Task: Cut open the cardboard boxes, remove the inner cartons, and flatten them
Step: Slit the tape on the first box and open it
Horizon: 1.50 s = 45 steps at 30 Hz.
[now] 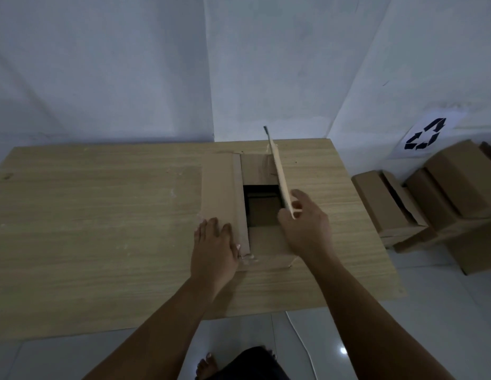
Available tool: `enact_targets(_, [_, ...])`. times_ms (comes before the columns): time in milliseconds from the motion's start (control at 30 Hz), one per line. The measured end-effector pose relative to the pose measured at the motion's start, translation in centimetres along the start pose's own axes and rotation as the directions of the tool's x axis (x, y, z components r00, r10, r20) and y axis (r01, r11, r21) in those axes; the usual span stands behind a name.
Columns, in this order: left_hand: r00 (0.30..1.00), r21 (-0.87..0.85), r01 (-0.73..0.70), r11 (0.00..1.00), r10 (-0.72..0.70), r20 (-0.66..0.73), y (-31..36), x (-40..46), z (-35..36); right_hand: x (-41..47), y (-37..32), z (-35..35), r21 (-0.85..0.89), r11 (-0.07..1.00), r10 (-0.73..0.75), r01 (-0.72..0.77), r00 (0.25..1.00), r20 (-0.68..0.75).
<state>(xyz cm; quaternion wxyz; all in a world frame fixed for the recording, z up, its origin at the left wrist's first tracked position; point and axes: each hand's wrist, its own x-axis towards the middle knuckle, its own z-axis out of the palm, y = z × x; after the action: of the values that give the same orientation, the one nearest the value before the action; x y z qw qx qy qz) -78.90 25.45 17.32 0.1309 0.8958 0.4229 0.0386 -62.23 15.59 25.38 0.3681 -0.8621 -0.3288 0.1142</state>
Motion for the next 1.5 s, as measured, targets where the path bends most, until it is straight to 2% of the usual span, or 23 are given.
enact_targets(33, [1.000,-0.011,0.005,1.000,-0.005,-0.003,0.1,0.1,-0.1,0.0,0.4,-0.9,-0.027,0.999,-0.049,0.047,0.996,-0.071])
enact_targets(100, [1.000,-0.026,0.018,1.000,-0.018,0.001,0.2,0.1,-0.2,0.2,1.6,-2.0,-0.231,0.965,-0.188,0.127,0.947,-0.261])
enact_targets(167, [0.999,-0.050,0.038,0.998,-0.038,-0.011,0.4,0.0,-0.3,0.6,3.6,-2.5,-0.513,0.856,-0.286,0.063,0.884,-0.369])
enact_targets(200, [0.999,-0.067,0.046,0.997,-0.047,-0.023,0.6,-0.1,-0.3,0.6,4.7,-2.5,-0.617,0.786,-0.298,0.020,0.888,-0.350])
enact_targets(267, [0.998,-0.105,0.061,0.993,-0.064,-0.021,1.0,-0.1,-0.2,0.2,6.4,-2.1,-0.715,0.699,-0.213,0.027,0.962,-0.173])
enact_targets(333, [0.997,-0.125,0.074,0.989,-0.075,-0.005,1.3,-0.2,0.0,-0.7,7.2,-0.8,-0.695,0.719,0.013,0.017,0.999,0.038])
enact_targets(400, [0.996,-0.136,0.071,0.988,-0.077,-0.035,1.5,-0.2,0.1,-1.8,7.2,0.8,-0.645,0.764,0.106,0.015,0.983,0.148])
enact_targets(500, [0.995,-0.165,0.087,0.982,-0.094,-0.031,1.7,-0.1,-0.3,-2.9,7.0,2.6,-0.572,0.821,0.132,0.004,0.972,0.196])
enact_targets(600, [0.993,-0.333,0.104,0.937,-0.116,-0.016,2.0,-0.2,-1.7,-2.8,6.5,2.8,-0.600,0.800,0.144,0.008,0.968,0.204])
enact_targets(667, [0.988,-0.499,0.071,0.864,-0.128,-0.082,2.0,-0.4,-3.1,-2.5,6.3,2.6,-0.600,0.800,0.129,0.018,0.971,0.201])
enact_targets(700, [0.977,-0.557,0.020,0.830,-0.134,-0.165,1.8,-0.6,-3.8,-2.4,6.2,2.6,-0.600,0.799,0.126,0.023,0.970,0.206])
enact_targets(767, [0.903,-0.563,-0.124,0.817,-0.142,-0.405,1.3,-0.9,-5.0,-2.1,6.2,2.6,-0.619,0.784,0.112,0.043,0.971,0.209])
enact_targets(833, [0.777,-0.482,-0.199,0.853,-0.162,-0.608,0.1,-1.2,-5.6,-1.8,6.0,2.5,-0.645,0.758,0.060,0.093,0.976,0.210])
enact_targets(900, [0.682,-0.412,-0.145,0.899,-0.211,-0.700,-2.0,-1.1,-5.8,-1.5,5.9,2.6,-0.656,0.739,0.002,0.154,0.973,0.231])
enact_targets(933, [0.668,-0.352,-0.073,0.933,-0.216,-0.712,-3.3,-1.1,-5.7,-1.3,5.8,2.6,-0.657,0.731,-0.024,0.186,0.969,0.248])
enact_targets(967, [0.693,-0.258,0.040,0.965,-0.213,-0.688,-4.6,-1.1,-5.2,-1.1,5.6,2.7,-0.653,0.726,-0.046,0.216,0.963,0.267])
enact_targets(1033, [0.813,-0.024,0.246,0.969,-0.220,-0.538,-6.6,-1.1,-4.1,-0.6,5.4,2.8,-0.627,0.726,-0.080,0.283,0.940,0.331])
enact_targets(1100, [0.915,0.156,0.302,0.941,-0.240,-0.323,-7.3,-0.9,-3.1,0.3,5.1,3.0,-0.583,0.711,-0.126,0.393,0.887,0.444])
enact_targets(1133, [0.944,0.189,0.293,0.937,-0.252,-0.214,-7.2,-0.7,-2.7,0.9,4.9,3.0,-0.559,0.697,-0.146,0.449,0.852,0.503])
enact_targets(1167, [0.954,0.154,0.292,0.944,-0.277,-0.115,-7.1,-0.3,-2.0,1.7,4.7,3.0,-0.533,0.686,-0.156,0.495,0.816,0.556])
enact_targets(1267, [0.929,-0.205,0.367,0.908,-0.344,0.136,-6.9,0.3,-1.0,4.0,4.0,3.1,-0.471,0.672,-0.131,0.572,0.717,0.685])
enact_targets(1433, [0.943,-0.255,0.332,0.908,-0.326,0.065,-7.8,0.0,-0.4,6.7,2.1,3.0,-0.496,0.671,0.051,0.552,0.633,0.773])
enact_targets(1500, [0.940,-0.232,0.339,0.912,-0.337,0.049,-8.1,0.0,-0.3,7.0,1.6,2.9,-0.521,0.659,0.057,0.542,0.655,0.754])
